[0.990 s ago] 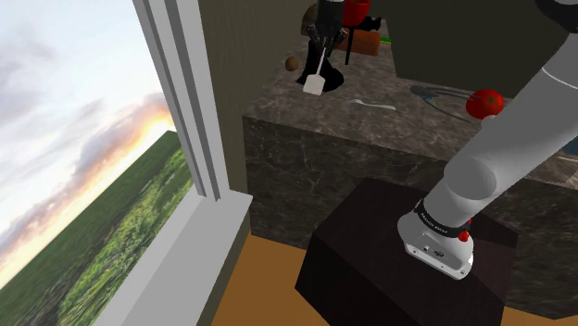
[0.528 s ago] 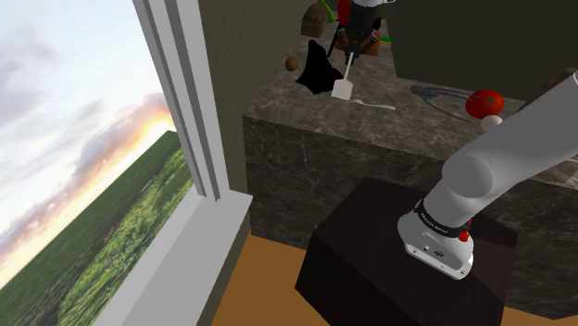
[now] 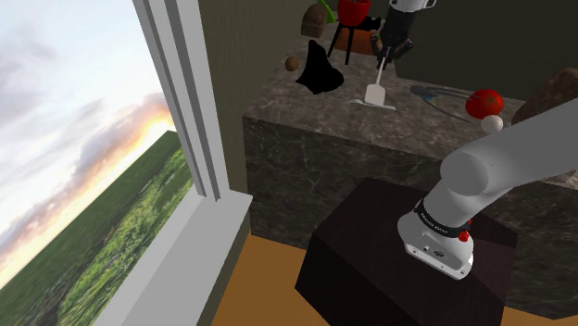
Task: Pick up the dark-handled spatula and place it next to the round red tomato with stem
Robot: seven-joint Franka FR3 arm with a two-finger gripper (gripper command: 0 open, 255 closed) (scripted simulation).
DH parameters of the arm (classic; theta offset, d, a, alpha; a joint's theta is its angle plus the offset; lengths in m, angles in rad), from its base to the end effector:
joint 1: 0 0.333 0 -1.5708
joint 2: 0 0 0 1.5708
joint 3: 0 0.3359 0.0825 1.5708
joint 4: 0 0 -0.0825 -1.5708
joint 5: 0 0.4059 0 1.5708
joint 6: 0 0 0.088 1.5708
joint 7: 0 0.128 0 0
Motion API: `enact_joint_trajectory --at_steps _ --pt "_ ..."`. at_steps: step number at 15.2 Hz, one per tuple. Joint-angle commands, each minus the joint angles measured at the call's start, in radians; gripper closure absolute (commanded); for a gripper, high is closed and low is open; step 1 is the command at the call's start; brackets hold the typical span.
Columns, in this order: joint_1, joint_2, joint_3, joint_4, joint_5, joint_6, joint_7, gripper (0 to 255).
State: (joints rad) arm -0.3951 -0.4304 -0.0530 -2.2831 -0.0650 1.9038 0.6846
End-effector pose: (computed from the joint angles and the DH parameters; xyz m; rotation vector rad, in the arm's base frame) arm 0.3952 -0.1987 0.5155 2.6416 -1.6355 0.0858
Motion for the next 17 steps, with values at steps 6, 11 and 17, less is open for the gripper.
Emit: enact_joint_trajectory --at_steps 6,11,17 --pt "-0.067 -0.149 -0.108 -0.115 -0.059 -0.024 -0.142 255" --pt "-0.123 -0.225 -0.195 -0.158 -0.116 -0.047 -0.252 255" --pt "-0.191 -0.279 -0.310 -0.170 -0.191 -0.070 -0.391 255"
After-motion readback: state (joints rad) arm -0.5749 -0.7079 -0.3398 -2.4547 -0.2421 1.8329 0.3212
